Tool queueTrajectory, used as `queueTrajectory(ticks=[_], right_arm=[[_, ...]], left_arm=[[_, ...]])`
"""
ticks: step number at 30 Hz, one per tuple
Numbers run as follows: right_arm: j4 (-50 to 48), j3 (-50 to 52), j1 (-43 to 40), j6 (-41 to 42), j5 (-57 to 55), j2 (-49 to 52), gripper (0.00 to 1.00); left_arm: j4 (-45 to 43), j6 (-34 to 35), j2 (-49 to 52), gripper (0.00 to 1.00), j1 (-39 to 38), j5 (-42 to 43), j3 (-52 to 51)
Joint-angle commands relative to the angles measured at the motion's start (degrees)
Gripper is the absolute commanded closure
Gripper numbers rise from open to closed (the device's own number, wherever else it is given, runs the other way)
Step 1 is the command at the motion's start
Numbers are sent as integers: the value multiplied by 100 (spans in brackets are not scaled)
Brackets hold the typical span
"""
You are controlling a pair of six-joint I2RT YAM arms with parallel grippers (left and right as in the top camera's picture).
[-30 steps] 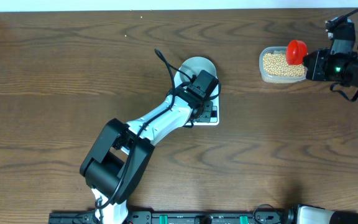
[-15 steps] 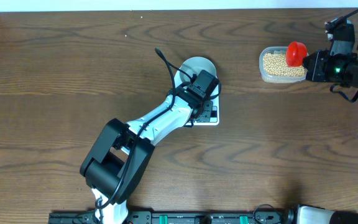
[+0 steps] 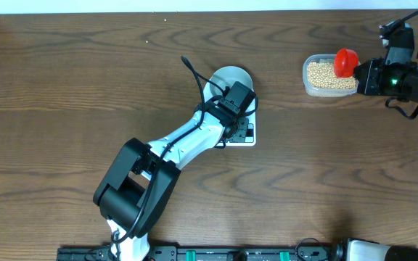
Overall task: Scoop item into bowl and weigh 50g on scale
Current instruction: 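Press the scale's tare button with left gripper fingertips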
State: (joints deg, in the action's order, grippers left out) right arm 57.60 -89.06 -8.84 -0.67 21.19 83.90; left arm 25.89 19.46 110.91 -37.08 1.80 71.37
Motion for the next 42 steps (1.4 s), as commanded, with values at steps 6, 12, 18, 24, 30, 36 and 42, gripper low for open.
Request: queueTrajectory(ticks=[6,12,18,24,30,36,42], right_arm=[[-2,31,-59,-26,15,13,99],[7,31,-59,-26,15,13,99],[7,31,-59,-24,15,13,99],[7,31,-59,-24,15,13,99],[13,31,-59,-24,15,13,99],[83,31,-59,-28,13,13,99],[96,31,-59,-37,13,13,99]], left_arm=[[33,-39,232,93,-4,76,-120],[13,-39,299,93,-2,76,-120],[13,-39,339,93,-2,79,-120],[-72,-186,527,93,-2,269,-120],[-48,-184,553,93,-2,269,-120],[57,9,557,93,63,249,-120],[269,380,557,93,210,181,-120]])
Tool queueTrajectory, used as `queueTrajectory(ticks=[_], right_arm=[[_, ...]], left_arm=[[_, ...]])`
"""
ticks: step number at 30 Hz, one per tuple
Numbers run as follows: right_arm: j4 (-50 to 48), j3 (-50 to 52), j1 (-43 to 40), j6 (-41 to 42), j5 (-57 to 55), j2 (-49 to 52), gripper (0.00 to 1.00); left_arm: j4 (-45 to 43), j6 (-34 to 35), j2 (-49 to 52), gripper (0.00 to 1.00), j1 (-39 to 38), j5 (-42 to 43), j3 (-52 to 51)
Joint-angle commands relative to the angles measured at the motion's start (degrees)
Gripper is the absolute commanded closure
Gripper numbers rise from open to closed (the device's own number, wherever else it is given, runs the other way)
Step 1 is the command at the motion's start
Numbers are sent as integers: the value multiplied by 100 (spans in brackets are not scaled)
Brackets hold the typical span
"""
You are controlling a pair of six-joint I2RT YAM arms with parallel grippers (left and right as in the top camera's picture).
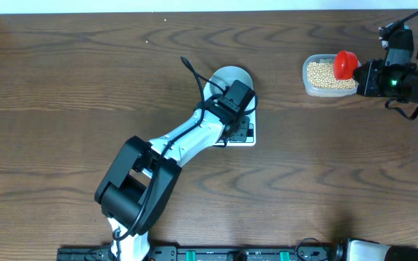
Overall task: Scoop item into bowl and weigh 50g on scale
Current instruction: 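Press the scale's tare button with left gripper fingertips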
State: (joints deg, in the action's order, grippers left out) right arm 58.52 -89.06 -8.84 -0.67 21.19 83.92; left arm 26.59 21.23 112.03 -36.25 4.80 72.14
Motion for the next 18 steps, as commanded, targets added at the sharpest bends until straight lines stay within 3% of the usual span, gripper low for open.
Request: queueTrajectory(ticks=[1,11,18], right_arm=[[7,31,-59,-76,15,11,99],[9,31,-59,-177,11,11,99],[-90,31,-61,-177,11,11,99]], left_arm=[[203,201,446,93,125,-120,-197],[323,151,284,93,120,-72,-129],[509,17,-866,93,118,-7,-129]])
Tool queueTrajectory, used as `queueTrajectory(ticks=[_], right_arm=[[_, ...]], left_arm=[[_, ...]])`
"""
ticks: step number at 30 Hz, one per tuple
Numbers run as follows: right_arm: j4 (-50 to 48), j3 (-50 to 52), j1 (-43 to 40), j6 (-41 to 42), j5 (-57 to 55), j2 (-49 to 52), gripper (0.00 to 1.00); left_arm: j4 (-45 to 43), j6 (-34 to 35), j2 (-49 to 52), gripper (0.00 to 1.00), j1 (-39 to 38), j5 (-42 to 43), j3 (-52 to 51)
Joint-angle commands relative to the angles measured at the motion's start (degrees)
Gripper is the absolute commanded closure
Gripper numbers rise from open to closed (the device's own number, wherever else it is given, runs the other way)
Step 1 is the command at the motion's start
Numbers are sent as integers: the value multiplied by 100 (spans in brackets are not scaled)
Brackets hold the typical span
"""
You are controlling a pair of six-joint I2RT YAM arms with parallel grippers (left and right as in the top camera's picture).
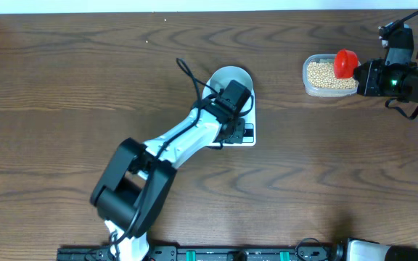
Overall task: Scoop item into bowl and weigh 50g on scale
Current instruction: 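Press the scale's tare button with left gripper fingertips, then lift left gripper back from the scale display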
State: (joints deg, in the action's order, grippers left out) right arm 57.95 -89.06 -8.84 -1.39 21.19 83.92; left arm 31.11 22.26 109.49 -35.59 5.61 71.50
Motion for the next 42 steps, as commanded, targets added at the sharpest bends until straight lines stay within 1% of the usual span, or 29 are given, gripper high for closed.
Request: queueTrajectory(ticks=[1,5,7,10,18,26,32,40,42], right_arm=[[-42,31,-61,-105,11,11,99],[-46,31,-59,-105,13,11,99],[-48,31,-59,-103,15,11,99],[-35,31,-59,-103,15,11,99],[-33,31,-59,-103,15,11,99],[22,31,-61,-107,11,11,99],[120,31,-59,-107,7,11,99],[188,31,-61,-105,9,11,99],[195,31,-59,-107,9,11,99]], left_arm=[[55,-85,-828,93,52,-28,-66],[57,-94,-1799,93,50,-9,-66],[57,-238,-2212,93,55,-37,-66],[92,-258,-2520,93,55,-247,-68],[732,-654,-2490,93,55,-354,-76],[1154,-2271,-2387,92,55,-354,-120],[1268,-2221,-2382,93,55,-323,-315],[1473,-2238,-2389,93,57,-323,-319],[1646,-2468,-2409,93,92,-284,-319]])
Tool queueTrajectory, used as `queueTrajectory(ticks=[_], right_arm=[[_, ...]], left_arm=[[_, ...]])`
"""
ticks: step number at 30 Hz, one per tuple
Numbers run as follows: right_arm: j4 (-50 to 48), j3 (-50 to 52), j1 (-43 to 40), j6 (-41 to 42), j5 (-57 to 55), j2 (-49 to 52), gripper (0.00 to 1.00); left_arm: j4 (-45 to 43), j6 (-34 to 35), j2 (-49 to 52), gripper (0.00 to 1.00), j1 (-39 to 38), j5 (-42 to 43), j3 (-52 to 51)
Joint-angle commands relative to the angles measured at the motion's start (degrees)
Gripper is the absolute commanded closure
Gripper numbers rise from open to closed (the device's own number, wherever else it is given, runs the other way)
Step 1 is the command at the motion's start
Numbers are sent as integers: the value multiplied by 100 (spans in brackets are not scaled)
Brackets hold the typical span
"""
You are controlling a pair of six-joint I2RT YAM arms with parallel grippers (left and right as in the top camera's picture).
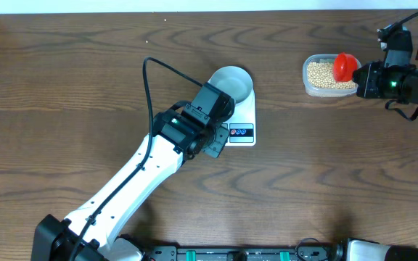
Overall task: Scoop item into bowl and weigh 50g on scale
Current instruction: 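Lift left gripper back from the scale display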
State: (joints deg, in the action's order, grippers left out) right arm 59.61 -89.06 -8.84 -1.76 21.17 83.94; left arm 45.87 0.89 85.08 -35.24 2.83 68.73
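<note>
A white scale (244,116) lies mid-table with a pale, empty-looking bowl (231,82) on its far end. Its small display (239,132) is uncovered. My left gripper (217,141) hangs at the scale's left front corner, its fingers hidden under the wrist. At the far right stands a clear tub of beige beans (326,75). A red scoop (345,64) hovers over the tub's right end, with my right gripper (364,76) shut on its handle.
The wooden table (85,80) stretches bare to the left and front. My left arm (133,181) runs diagonally from the front edge up to the scale. A black cable (148,87) loops above its wrist. My right arm's base stands along the right edge.
My left arm has drawn back to the left and toward the front, off the scale's front end. The display is now uncovered. The right gripper and scoop have not moved.
At the first two moments my left gripper hung over the scale's front end, covering the display. It then sat slightly further left, and it is now off the scale at its left corner. All the while the right gripper held the red scoop over the bean tub.
</note>
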Motion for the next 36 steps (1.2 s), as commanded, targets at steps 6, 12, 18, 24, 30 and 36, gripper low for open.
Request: queueTrajectory(ticks=[6,12,18,24,30,36], right_arm=[[-4,31,-59,-157,13,9,99],[-4,31,-61,-328,-9,9,99],[-66,31,-59,-328,-7,9,99],[-83,31,-59,-352,-7,9,99],[-90,31,-59,-352,-7,9,99],[-118,31,-59,-352,-7,9,99]], left_arm=[[164,-1091,-125,93,483,748,-35],[-79,-1139,-122,93,673,1069,-35],[-138,-1139,-122,66,673,1064,-35],[-133,-1137,-122,63,673,616,-35],[-138,-1137,-122,31,673,483,-35],[-136,-1137,-122,16,673,483,-35]])
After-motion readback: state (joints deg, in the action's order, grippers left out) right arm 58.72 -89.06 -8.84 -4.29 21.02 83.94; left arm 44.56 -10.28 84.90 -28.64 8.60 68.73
